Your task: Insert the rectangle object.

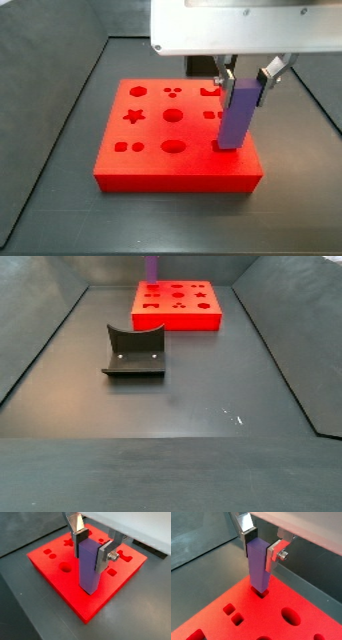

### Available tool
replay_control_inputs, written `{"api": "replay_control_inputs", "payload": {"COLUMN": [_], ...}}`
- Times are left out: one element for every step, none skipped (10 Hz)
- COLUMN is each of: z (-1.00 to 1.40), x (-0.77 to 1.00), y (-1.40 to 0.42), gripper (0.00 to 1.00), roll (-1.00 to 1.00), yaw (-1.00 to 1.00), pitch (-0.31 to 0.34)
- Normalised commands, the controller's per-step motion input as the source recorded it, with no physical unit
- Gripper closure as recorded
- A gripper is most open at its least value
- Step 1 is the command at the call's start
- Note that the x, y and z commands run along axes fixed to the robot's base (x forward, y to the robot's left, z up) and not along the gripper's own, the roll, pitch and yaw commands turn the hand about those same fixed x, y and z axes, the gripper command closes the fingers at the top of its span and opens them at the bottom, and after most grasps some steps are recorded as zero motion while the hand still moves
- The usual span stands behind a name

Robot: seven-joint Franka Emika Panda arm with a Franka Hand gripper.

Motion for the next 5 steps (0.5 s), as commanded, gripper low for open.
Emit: {"api": "replay_control_inputs", "payload": {"z": [-0.09,-0.07,-0.11,-0.11,-0.16], "x": [0.00,0.00,0.00,0.00,0.00], "y": [0.00,0.00,0.00,0.00,0.00], "gripper": [1.00,1.00,1.00,1.00,1.00], "roll": [0.02,0.00,0.00,0.00,0.02], "yaw": [-0.01,0.00,0.00,0.00,0.00], "pitch": [0.000,0.000,0.000,-0.006,-0.003]}}
